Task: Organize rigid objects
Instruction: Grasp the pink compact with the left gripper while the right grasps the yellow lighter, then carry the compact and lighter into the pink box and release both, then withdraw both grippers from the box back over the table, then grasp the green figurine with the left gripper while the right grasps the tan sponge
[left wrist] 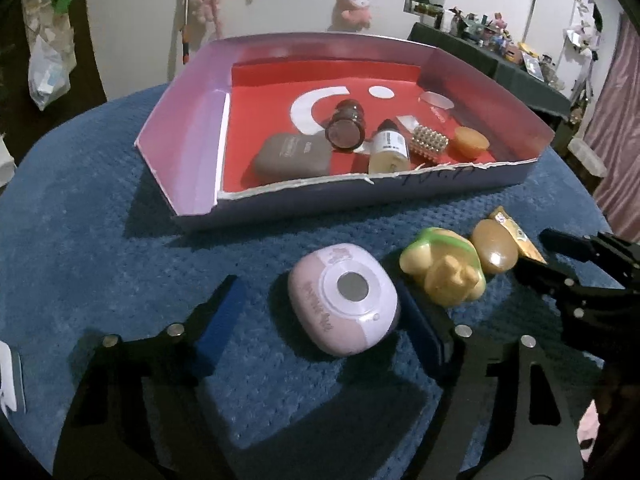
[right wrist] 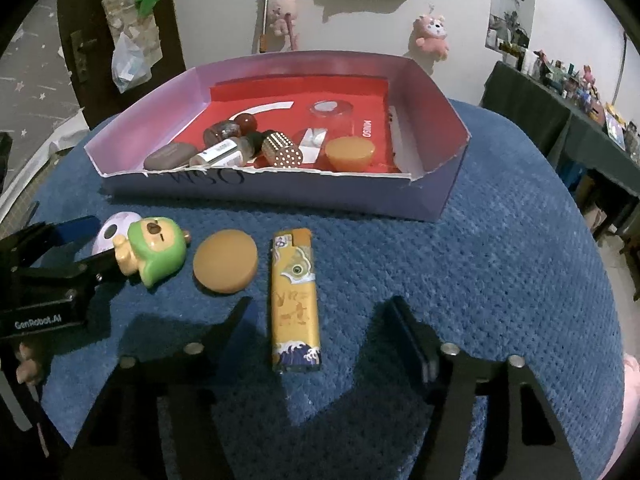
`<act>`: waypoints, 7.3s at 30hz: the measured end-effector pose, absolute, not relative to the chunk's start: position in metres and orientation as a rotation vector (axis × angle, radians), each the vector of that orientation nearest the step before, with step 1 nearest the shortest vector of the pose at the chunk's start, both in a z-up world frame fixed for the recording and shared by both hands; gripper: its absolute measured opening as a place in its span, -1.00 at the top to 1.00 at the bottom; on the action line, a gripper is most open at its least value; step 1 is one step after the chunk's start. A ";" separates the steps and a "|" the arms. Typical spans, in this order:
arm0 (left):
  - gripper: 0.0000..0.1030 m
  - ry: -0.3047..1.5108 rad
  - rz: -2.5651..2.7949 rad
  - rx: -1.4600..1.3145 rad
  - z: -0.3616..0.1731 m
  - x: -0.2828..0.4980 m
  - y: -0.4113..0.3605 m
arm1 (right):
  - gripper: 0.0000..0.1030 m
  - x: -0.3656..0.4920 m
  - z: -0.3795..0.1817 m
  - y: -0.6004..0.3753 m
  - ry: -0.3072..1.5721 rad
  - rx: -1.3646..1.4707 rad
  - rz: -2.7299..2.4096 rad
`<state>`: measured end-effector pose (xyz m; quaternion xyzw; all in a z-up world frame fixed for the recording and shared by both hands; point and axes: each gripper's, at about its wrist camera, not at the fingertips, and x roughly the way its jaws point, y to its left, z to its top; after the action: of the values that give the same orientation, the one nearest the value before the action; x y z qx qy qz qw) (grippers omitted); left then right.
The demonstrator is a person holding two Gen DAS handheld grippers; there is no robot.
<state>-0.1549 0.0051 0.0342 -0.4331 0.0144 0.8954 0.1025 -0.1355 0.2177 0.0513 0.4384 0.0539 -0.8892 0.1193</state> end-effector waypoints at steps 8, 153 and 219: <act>-0.03 0.005 2.639 -1.224 0.042 -0.151 0.003 | 0.52 -0.132 0.054 0.215 0.147 1.230 -2.566; -0.77 -0.037 2.774 -0.889 0.160 -0.092 -0.006 | -0.87 -0.116 0.212 0.222 0.184 0.900 -2.621; -0.87 -0.054 2.736 -1.069 0.053 -0.079 0.003 | -1.00 -0.075 0.070 0.229 0.020 0.968 -2.655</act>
<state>-0.0787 0.0028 0.0526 -0.3621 -0.0184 0.9264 0.1014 -0.0752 0.2294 0.0698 0.3383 0.0072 -0.9278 0.1573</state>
